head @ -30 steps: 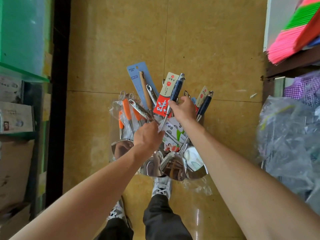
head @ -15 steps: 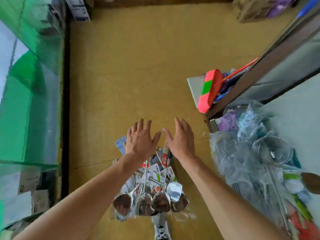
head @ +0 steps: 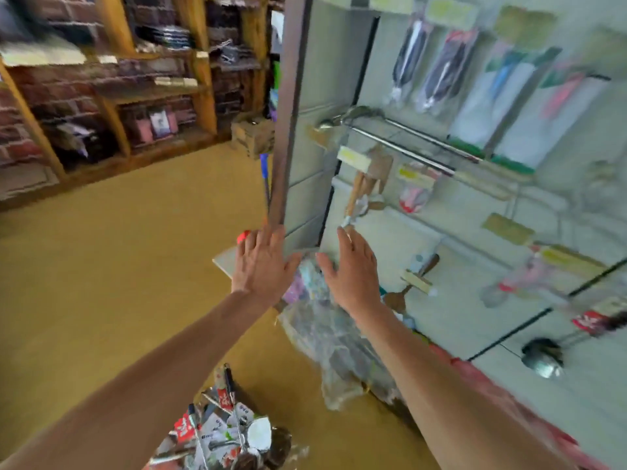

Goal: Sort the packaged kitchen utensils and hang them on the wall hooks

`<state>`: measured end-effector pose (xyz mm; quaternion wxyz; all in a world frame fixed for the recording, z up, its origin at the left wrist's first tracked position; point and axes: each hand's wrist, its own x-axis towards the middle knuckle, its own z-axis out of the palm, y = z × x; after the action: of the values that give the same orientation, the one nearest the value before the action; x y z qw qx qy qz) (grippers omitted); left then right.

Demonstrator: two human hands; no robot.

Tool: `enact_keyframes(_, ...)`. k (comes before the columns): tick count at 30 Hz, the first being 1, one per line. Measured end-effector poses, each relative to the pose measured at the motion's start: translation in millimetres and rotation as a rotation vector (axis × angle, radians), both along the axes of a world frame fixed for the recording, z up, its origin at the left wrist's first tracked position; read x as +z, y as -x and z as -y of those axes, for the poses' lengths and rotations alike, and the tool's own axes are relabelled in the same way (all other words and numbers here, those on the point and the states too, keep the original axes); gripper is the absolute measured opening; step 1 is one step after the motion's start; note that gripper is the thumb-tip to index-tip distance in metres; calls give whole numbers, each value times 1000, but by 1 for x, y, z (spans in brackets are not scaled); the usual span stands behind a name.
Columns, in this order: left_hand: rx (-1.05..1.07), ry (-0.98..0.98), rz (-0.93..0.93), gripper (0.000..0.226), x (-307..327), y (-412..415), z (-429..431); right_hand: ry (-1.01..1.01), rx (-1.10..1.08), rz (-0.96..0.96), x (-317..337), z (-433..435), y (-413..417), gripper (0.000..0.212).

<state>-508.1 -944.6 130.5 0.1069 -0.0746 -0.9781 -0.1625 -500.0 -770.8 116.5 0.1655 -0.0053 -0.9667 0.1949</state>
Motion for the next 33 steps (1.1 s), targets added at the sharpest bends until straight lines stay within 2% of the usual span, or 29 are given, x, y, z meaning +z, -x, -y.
enact_keyframes(4,-178,-35,-21,66,30,-20,-95,-14,-165,-37,29,-88,-40,67)
enact_keyframes(8,-340,-68,-8,67,33,-47,-184,2,-286,-24,31,-168,-84,67)
enact_keyframes(19,-654,17,35,65,-18,-114,-401,47,-623,71,-27,-373,-210,70)
enact_keyframes(27,-767,14,63,52,-49,-136,-531,68,-701,91,-64,-486,-237,68)
enact_keyframes(29,-772,31,84,50,-59,-132,-561,64,-712,50,-72,-508,-236,61)
enact_keyframes(33,-721,34,198,47,-82,-119,-617,-27,-645,-191,-94,-537,-238,33)
